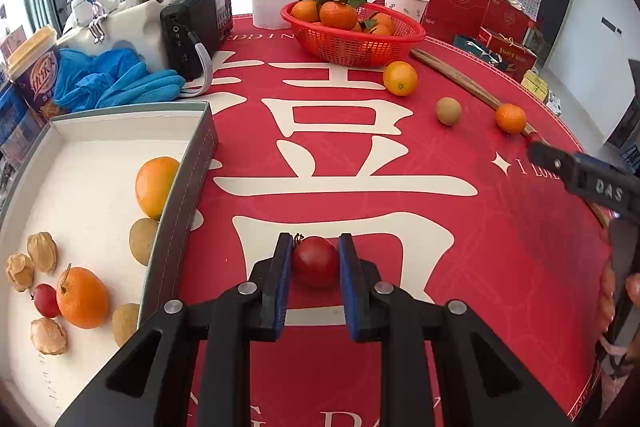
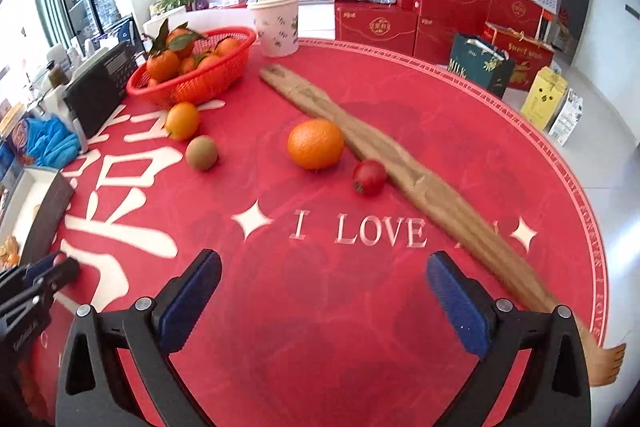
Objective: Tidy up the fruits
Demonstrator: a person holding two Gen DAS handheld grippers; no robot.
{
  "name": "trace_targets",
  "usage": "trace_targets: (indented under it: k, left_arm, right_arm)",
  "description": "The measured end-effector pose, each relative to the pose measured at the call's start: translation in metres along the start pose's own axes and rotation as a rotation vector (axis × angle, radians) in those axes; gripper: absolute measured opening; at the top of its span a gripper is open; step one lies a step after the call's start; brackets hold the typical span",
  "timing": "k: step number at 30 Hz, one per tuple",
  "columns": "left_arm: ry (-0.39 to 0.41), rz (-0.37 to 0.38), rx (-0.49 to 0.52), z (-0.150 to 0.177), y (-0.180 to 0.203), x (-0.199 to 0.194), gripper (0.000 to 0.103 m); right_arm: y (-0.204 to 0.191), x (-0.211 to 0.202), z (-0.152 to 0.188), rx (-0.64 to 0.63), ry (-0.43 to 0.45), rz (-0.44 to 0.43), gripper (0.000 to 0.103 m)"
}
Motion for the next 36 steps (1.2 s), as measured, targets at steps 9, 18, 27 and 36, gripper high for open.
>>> trace_targets:
  k: [9,18,27,36]
  left_arm:
    - [0.003,-0.002,0.001,0.001,0.001,0.001,0.025]
    - [-0.003,-0.008,0.008,0.003,0.0,-0.001,0.025]
    - [0.025,-0.031,0.049,0.012,0.005,-0.005,0.025]
    - [0.044,-0.031,0.063,0.013,0.006,-0.005,0.025]
  right_arm:
    - [-0.012,0.047,-0.048,-0.125,-0.035,0.074,0.077]
    - [-0.01,0.031,-0.024,-0.02,-0.047,-0.034,0.039]
    - [-0.068,-0.013,0.027,-0.09,-0.024,-0.157,0.039]
    - [-0.082,-0.011,0.027,-0.155,-0.011,-0.113,0.039]
Point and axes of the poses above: each gripper's, at about its wrist camera, not at the fingertips, and x roughly the way its jaws point, y to its right, z to its underside, the point moved 3 cm from there along x, roughly the way its jaws point, and after that the axes turned 13 degrees about -x, right-handed, at the moved point
